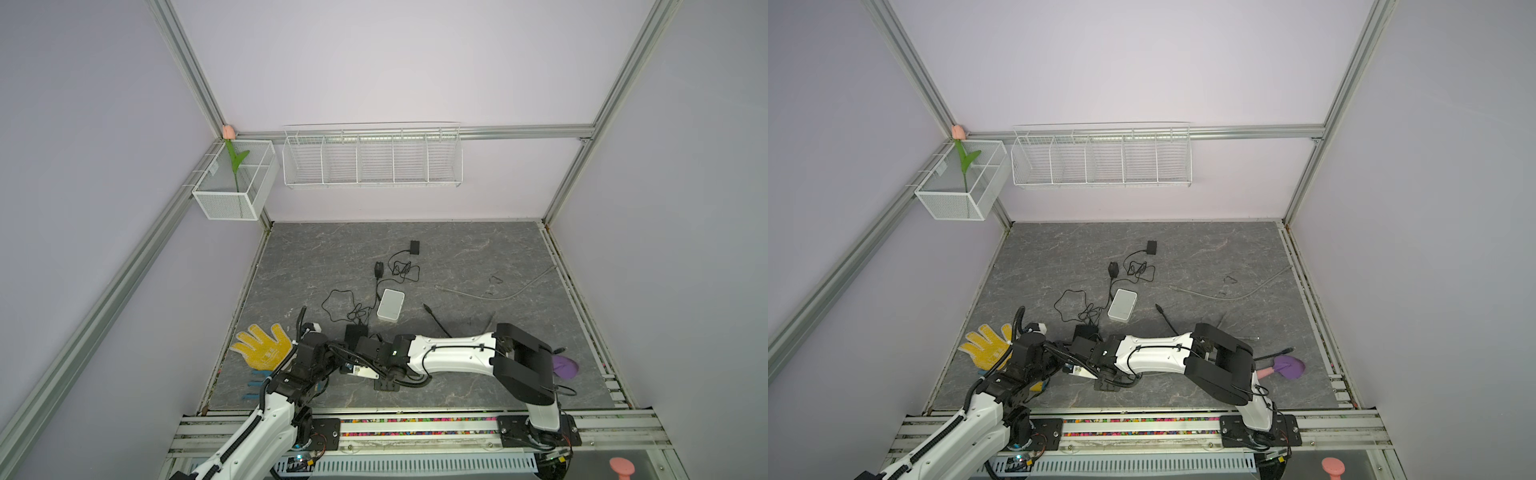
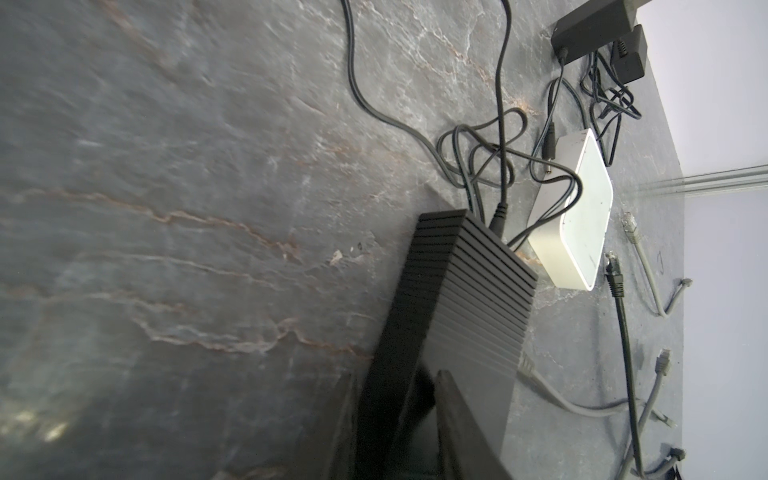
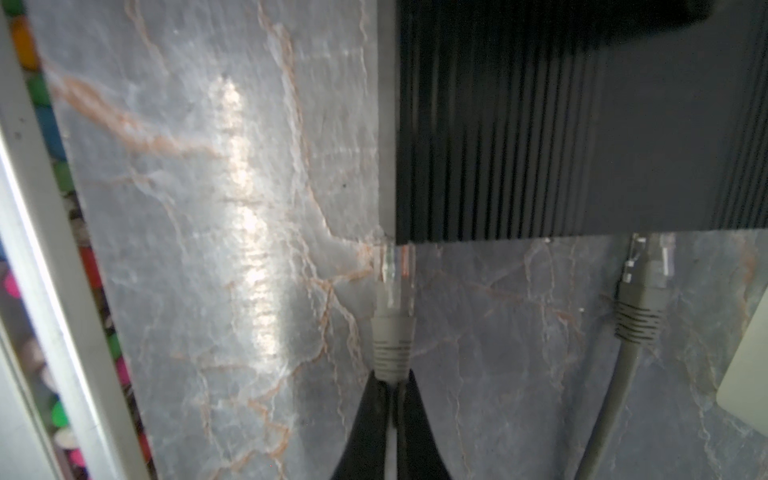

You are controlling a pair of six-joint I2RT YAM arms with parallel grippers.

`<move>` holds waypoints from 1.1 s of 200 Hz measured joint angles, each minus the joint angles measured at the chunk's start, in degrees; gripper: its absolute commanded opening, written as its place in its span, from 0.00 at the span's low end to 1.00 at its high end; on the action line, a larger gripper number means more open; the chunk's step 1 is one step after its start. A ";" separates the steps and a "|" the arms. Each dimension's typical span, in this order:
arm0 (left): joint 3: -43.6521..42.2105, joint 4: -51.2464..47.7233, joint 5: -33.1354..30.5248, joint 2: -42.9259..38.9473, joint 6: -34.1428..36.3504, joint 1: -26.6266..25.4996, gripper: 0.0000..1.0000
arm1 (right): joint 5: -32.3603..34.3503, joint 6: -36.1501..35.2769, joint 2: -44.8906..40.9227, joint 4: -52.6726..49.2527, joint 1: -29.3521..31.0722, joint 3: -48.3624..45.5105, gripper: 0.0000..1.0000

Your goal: Insert the plug into the switch port

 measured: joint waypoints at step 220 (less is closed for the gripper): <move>-1.01 -6.08 5.57 -6.82 0.42 -0.39 0.31 | -1.77 2.29 -2.12 3.43 -2.36 -3.23 0.07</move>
